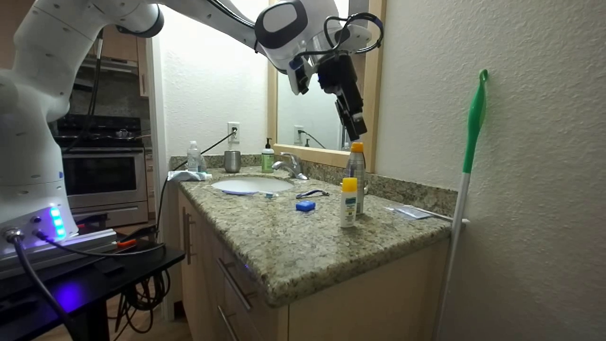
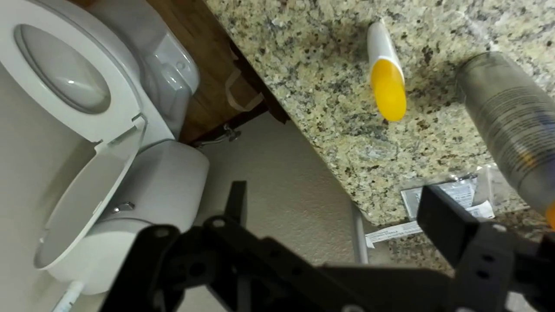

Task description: Take the bottle and move it slightly to the left

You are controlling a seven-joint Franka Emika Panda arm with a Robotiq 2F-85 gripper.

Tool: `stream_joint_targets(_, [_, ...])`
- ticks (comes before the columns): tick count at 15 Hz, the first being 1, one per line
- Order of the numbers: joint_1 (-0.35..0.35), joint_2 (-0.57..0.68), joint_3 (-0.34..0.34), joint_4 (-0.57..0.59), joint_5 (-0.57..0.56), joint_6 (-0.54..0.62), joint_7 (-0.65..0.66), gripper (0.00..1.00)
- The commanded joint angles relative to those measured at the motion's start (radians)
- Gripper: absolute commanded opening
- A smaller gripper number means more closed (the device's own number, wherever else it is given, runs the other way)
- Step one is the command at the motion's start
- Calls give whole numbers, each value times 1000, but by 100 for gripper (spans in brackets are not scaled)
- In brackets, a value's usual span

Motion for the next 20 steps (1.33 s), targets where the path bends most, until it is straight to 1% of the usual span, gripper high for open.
stream_joint_targets(1, [-116,3,122,14,2,-5,-166,100])
stream_joint_targets(2, [-150,14,164,22,16,-2,-238,100])
stream_joint_targets(5, [-231,25,273,42,48,-41,-397,100])
stream_joint_targets(6, [-258,32,308,55,63,-64,-450,100])
stream_joint_targets(8, [-286,40,359,73,72,-132,-523,100])
stream_joint_targets(9, [-258,16,325,26,39,-68,-436,100])
stream_joint_targets(10, [-266,18,341,33,45,-91,-463,100])
stream_joint_targets(12, [-269,19,350,40,48,-104,-478,100])
stream_joint_targets(15, [-221,93,301,97,-42,-96,-312,100])
stream_joint_targets(19, [-181,162,282,150,-125,-146,-165,100])
stream_joint_targets(20, [-208,115,309,94,-96,-108,-218,100])
